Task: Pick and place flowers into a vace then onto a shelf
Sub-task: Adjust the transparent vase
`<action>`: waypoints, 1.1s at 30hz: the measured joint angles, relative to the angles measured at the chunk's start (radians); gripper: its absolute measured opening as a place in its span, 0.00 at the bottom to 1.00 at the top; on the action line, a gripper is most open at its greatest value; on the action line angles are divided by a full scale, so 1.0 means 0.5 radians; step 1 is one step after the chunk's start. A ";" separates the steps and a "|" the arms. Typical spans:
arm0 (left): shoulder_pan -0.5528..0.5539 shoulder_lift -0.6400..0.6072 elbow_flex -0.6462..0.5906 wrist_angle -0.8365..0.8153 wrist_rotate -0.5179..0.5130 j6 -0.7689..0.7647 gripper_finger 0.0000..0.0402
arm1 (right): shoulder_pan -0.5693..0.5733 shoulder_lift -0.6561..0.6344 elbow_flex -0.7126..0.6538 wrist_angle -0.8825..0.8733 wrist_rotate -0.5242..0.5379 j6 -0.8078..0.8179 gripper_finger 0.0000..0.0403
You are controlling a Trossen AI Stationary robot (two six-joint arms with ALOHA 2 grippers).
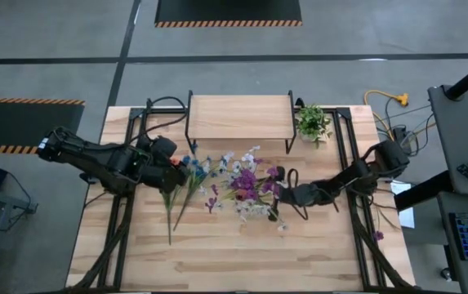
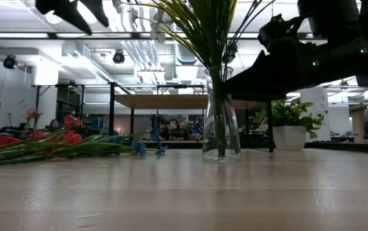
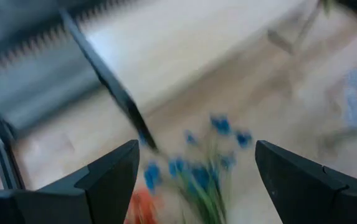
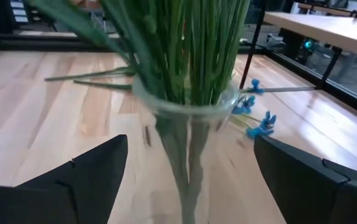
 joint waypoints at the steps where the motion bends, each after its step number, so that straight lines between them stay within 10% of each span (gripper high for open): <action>1: -0.019 -0.001 -0.025 0.045 -0.110 0.043 0.75 | 0.000 -0.010 0.000 0.000 -0.001 -0.005 0.83; 12: -0.087 -0.347 -0.750 1.400 -0.190 1.149 0.71 | 0.002 -0.068 0.003 0.023 -0.006 -0.014 0.81; 23: -0.053 -1.250 -1.689 2.836 0.293 2.135 0.28 | 0.002 -0.143 0.003 0.017 -0.013 -0.073 0.81; 33: -0.037 -1.581 -2.127 3.065 0.662 2.404 0.01 | 0.002 -0.140 0.004 0.015 -0.080 -0.065 0.81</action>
